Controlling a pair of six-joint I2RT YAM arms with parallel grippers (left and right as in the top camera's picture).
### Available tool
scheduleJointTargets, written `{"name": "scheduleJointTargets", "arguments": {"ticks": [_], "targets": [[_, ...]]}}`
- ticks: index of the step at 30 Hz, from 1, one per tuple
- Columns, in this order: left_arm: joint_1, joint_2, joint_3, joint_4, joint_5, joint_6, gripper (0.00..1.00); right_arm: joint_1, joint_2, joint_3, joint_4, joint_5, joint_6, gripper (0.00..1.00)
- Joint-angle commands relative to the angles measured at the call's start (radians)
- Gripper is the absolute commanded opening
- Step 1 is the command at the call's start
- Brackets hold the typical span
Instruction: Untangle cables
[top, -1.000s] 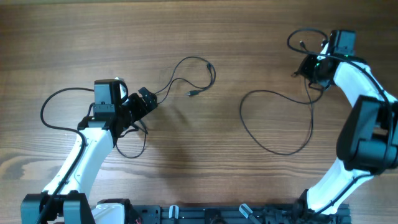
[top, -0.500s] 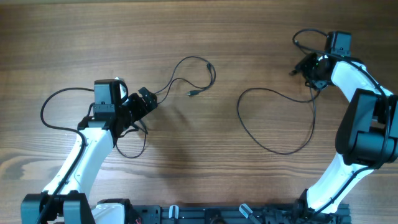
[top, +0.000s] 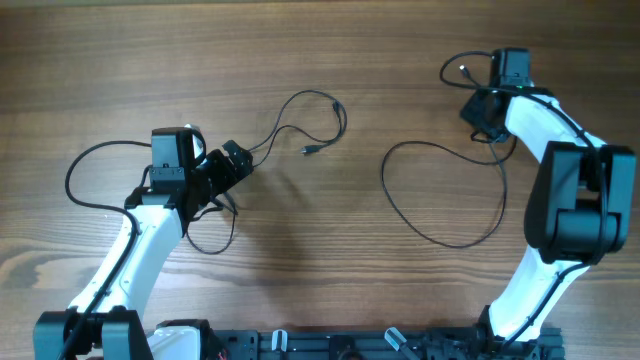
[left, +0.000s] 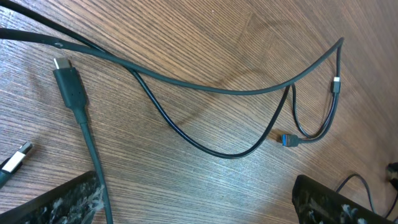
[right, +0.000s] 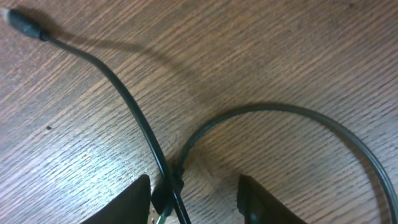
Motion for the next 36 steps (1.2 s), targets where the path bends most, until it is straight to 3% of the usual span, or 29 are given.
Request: {"name": "scheduleJointTargets", "arguments": {"ticks": [1,6,14,23,30,36], "targets": [[-0.004,0.003,-0.002,0.002,-0.006,0.005,1.00,0.032,0.115,-0.013,-0.027,0.034,-0.006,0.31],[-0.004,0.003,-0.002,0.002,-0.006,0.005,1.00,0.035,0.132,-0.013,-0.066,0.034,-0.013,0.05],[-0.004,0.003,-0.002,0.002,-0.006,0.005,1.00,0.003,0.054,-0.004,-0.074,0.039,-0.226,0.04],[-0.004,0.003,-0.002,0.002,-0.006,0.005,1.00,-0.125,-0.326,0.027,-0.053,0.224,-0.444,0.04],[-0.004,0.003,-0.002,0.002,-0.006,0.005,1.00,-0.238,-0.616,0.029,0.278,0.295,-0.727,0.06],[-0.004,0.003,-0.002,0.002,-0.006,0.005,1.00,-0.300,-0.648,0.028,0.475,0.306,-0.957,0.06]]}}
